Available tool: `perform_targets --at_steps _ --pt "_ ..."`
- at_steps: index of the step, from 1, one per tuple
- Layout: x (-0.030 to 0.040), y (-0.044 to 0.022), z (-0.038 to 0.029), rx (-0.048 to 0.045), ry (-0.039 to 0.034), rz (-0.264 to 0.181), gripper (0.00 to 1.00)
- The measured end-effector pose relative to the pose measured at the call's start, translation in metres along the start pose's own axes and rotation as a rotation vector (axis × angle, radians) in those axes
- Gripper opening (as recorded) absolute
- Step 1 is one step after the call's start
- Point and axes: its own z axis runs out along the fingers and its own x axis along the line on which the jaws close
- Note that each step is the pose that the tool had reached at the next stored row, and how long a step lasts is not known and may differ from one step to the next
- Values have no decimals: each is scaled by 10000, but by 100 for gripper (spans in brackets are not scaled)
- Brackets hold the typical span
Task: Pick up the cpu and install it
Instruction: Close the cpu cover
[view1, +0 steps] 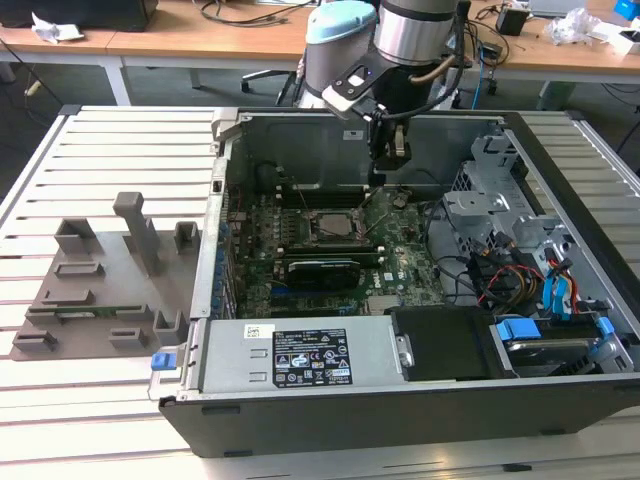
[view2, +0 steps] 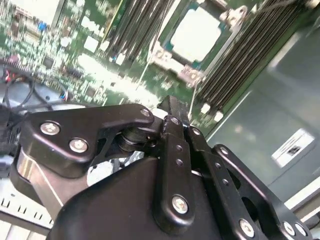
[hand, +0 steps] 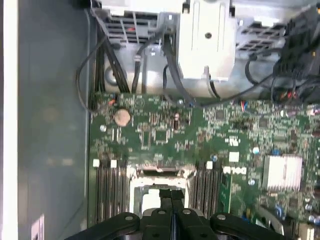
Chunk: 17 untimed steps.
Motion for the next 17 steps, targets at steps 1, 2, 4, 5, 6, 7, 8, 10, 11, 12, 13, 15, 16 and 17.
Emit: perform_targets --at_steps 1,2,4,5,6,7,8,10,11,12,13,15,16,17 --pt "-1 100 13 40 0 -23 11" --pt "0 169 32 64 0 -57 11" --pt "1 253 63 68 36 -130 11" --pt "2 271 74 66 57 -145 11" --pt "2 289 93 65 71 -156 11" --pt "2 300 105 66 72 -159 11" --pt "3 309 121 66 71 -161 11" --pt "5 317 161 66 72 -163 11" --pt "7 319 195 66 73 -163 11" --pt "8 320 221 66 73 -163 11" --pt "10 322 256 67 72 -164 11" --pt "14 298 329 66 72 -164 11" --pt "17 256 353 67 77 -165 11" --pt "20 194 368 65 96 -165 11"
